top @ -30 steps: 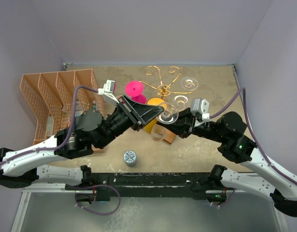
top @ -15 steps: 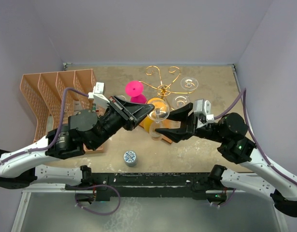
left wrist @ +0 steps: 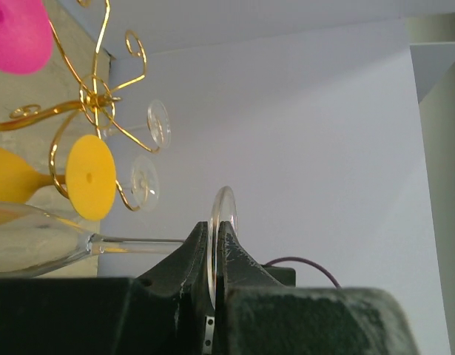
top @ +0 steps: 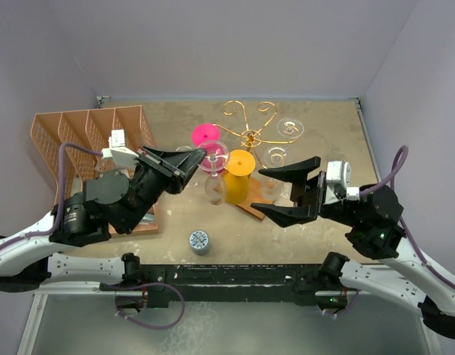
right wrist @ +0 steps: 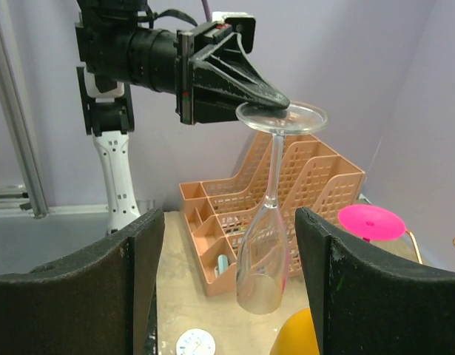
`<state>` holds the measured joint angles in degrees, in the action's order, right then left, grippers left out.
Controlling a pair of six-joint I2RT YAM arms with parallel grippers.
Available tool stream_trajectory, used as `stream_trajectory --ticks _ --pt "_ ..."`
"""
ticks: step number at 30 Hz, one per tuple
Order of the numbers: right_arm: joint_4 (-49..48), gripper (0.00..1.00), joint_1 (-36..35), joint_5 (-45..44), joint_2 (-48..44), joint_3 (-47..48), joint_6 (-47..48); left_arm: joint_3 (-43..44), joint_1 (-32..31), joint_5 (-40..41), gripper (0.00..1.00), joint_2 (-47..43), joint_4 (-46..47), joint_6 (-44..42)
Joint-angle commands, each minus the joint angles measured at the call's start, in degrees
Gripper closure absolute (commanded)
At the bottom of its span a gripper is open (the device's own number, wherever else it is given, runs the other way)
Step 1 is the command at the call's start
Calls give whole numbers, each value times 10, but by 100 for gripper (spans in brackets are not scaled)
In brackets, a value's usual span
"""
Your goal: Place the wine glass upside down on the wine glass rack
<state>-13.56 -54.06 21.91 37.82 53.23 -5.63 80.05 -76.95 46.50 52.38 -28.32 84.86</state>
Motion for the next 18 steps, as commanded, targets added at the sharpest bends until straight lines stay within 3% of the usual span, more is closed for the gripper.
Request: stream_trajectory --ticks 1,9,12,14,18 --pt "-33 27 -3 -26 -2 1 2 23 -1 77 100 -11 -27 10" --pt "-47 27 -3 -50 8 3 3 -2 -1 231 100 -37 -34 -48" --pt "-49 27 -3 -58 10 5 1 -10 -1 286 100 -37 12 -142" --pt "-49 27 -3 -59 10 8 -3 -16 -1 320 100 -37 22 -162" --pt "-64 27 -3 -46 -1 7 -14 -52 -1 368 100 -42 128 -266"
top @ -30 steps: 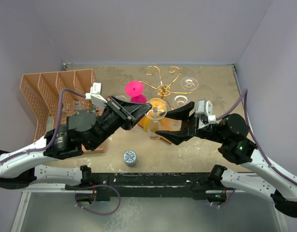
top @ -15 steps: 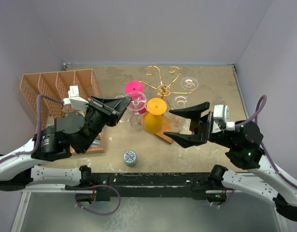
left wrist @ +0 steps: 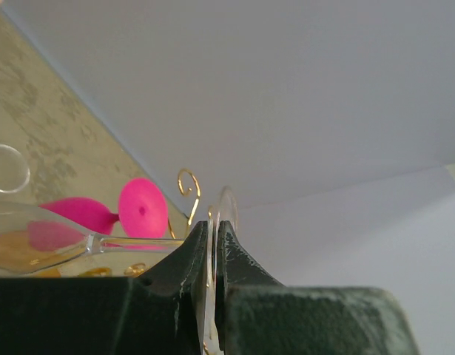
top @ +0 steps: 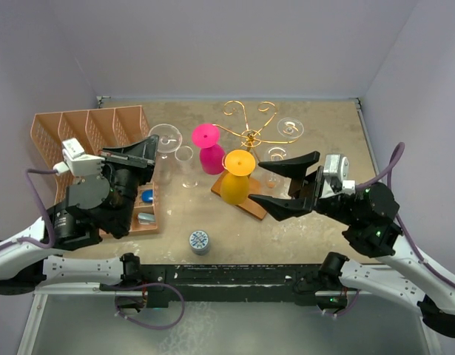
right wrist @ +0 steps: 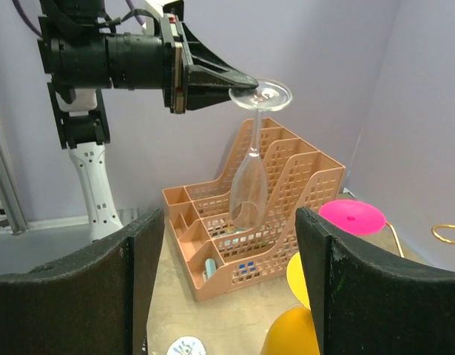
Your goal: Place the wine glass upside down on the wine glass rack
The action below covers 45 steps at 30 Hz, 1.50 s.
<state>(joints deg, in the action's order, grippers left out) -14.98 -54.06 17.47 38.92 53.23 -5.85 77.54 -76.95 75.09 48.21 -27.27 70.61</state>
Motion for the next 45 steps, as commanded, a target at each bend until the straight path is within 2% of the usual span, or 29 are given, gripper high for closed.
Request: stream_trajectory --ticks 1,3,6,7,11,15,20,25,31,36,45 --pt "-56 27 -3 1 -17 5 -14 -33 -1 85 100 0 145 -150" --pt "-68 26 -3 10 -21 5 -18 -27 -1 80 100 17 181 -202" --pt "-74 26 -3 22 -20 8 -21 13 -1 113 100 64 133 -189" --pt "-74 26 -2 23 -19 11 -23 13 0 127 100 72 147 -199" --pt "-77 26 -3 30 -13 13 -26 -29 17 121 100 82 298 -312" --pt "-78 27 -3 33 -6 16 -29 -15 55 108 100 124 291 -316" --pt "-77 27 -3 34 -8 15 -33 -4 176 -11 100 160 233 -227" --pt "-73 27 -3 35 -17 13 -42 14 253 -125 100 198 232 -195" --pt "-78 27 -3 37 -26 5 -52 27 355 -304 100 238 255 -143" --pt "-64 27 -3 26 -32 6 -51 10 401 -411 100 258 280 -98" --pt "-54 27 -2 18 -36 -1 -48 -14 418 -556 100 263 325 -51"
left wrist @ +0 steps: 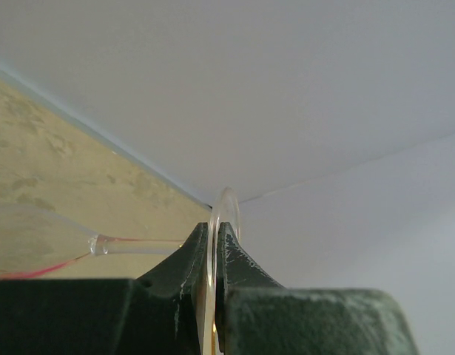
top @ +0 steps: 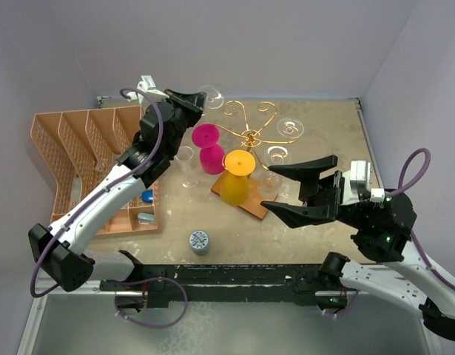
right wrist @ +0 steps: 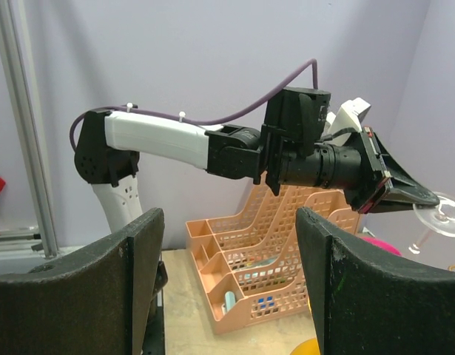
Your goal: Place the wine glass upside down on the wine glass rack
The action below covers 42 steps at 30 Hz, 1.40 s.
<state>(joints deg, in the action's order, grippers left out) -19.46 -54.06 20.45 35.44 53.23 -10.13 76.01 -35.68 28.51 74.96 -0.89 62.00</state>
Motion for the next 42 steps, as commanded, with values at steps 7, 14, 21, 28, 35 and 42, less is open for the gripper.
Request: stream_trajectory --ticks 7,14,21,28,35,42 --pt "1 27 -3 -29 -3 3 -5 -2 5 -123 100 -12 40 57" --pt "5 26 -2 -44 0 3 -7 -12 5 -160 100 -16 34 88" --pt "1 26 -2 -50 3 -1 -10 -16 5 -194 100 -16 51 109" --pt "3 27 -3 -56 7 -1 -11 2 5 -202 100 11 58 104" --pt "2 26 -3 -61 3 -6 -9 29 5 -215 100 43 65 97" --pt "9 26 -3 -65 7 -1 -4 63 6 -216 100 70 59 84"
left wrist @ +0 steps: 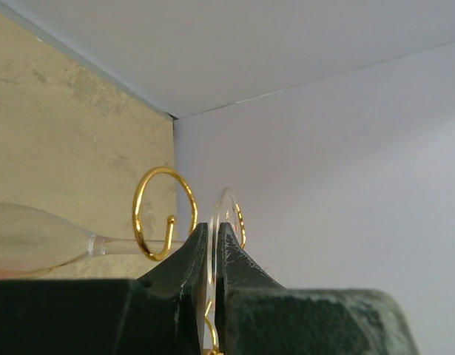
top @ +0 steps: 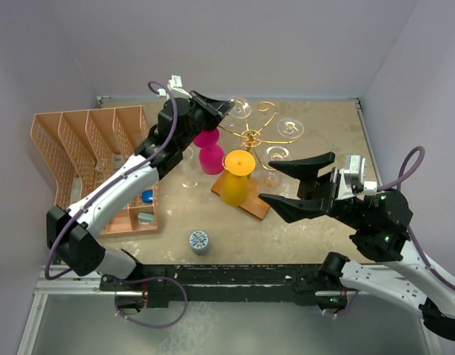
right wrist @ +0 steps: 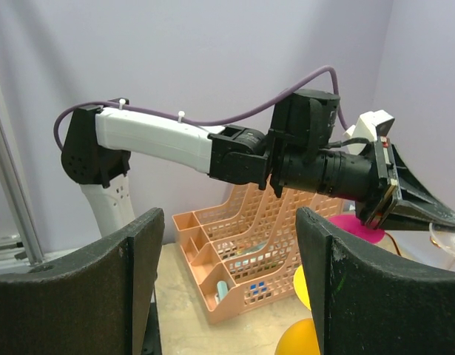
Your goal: Place the wine glass upside down on the wine glass rack
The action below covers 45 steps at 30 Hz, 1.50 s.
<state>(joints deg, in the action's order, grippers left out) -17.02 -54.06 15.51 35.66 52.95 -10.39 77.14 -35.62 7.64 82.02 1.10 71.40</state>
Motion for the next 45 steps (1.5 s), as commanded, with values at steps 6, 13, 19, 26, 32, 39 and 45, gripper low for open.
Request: stream_trajectory --ticks 6,13,19,26,32,39,45 --pt "-4 26 -3 -21 -5 9 16 82 11 -10 100 24 21 -18" --pt "-1 26 -3 -19 -2 8 15 93 23 -18 100 41 17 -16" --pt "0 26 -3 -19 -3 8 14 91 30 -13 100 39 11 -16" --pt "-1 26 -3 -17 -3 8 12 79 36 -4 100 11 -8 -27" --pt "-6 26 -3 -11 -2 9 11 78 39 0 100 0 -38 -37" --pt "-5 26 -3 -12 -1 7 7 79 43 19 100 -12 -81 -56" --pt "-7 26 -3 -13 1 7 6 81 46 17 100 -12 -103 -66"
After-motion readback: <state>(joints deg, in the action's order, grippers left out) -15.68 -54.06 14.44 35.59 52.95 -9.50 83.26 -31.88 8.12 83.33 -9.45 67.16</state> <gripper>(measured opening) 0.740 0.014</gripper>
